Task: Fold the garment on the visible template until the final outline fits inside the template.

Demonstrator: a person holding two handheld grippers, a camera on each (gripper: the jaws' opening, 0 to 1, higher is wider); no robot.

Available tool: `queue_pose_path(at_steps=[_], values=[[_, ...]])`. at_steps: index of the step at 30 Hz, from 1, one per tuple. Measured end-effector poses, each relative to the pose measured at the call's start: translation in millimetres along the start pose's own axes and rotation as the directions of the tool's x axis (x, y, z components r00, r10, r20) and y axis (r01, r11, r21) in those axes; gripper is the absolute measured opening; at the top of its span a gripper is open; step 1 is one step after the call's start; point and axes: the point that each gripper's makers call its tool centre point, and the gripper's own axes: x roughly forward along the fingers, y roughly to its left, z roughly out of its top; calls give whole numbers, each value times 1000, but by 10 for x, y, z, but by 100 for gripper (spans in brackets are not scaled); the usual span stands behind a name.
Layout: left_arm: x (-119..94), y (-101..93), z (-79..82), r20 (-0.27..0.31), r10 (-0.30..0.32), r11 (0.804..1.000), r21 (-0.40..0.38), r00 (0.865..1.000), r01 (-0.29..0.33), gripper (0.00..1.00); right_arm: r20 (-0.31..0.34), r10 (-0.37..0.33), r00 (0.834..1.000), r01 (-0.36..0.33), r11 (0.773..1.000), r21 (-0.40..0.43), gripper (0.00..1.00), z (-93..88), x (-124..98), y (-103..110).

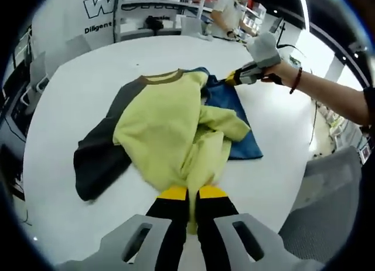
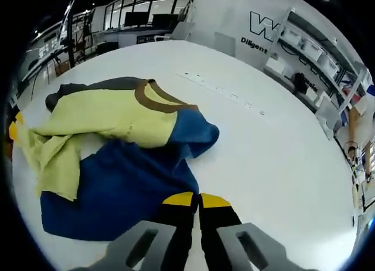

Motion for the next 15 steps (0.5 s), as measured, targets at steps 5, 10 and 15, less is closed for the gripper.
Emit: queue_pose_path(at_steps=[5,10,15], values=[[-47,103,-135,-50,30,999,34,998,-28,5,-11,-4,1000,4,1000,11,0,-5,25,-40],[-83,180,-184,-43,43,999,33,998,-41,5,-20,-18,1000,18,1000,4,0,2,94,-124],[-120,342,-332,-87,105,992,79,991,-98,5,-24,-32,999,32,999,12,0,-4,112,-183]])
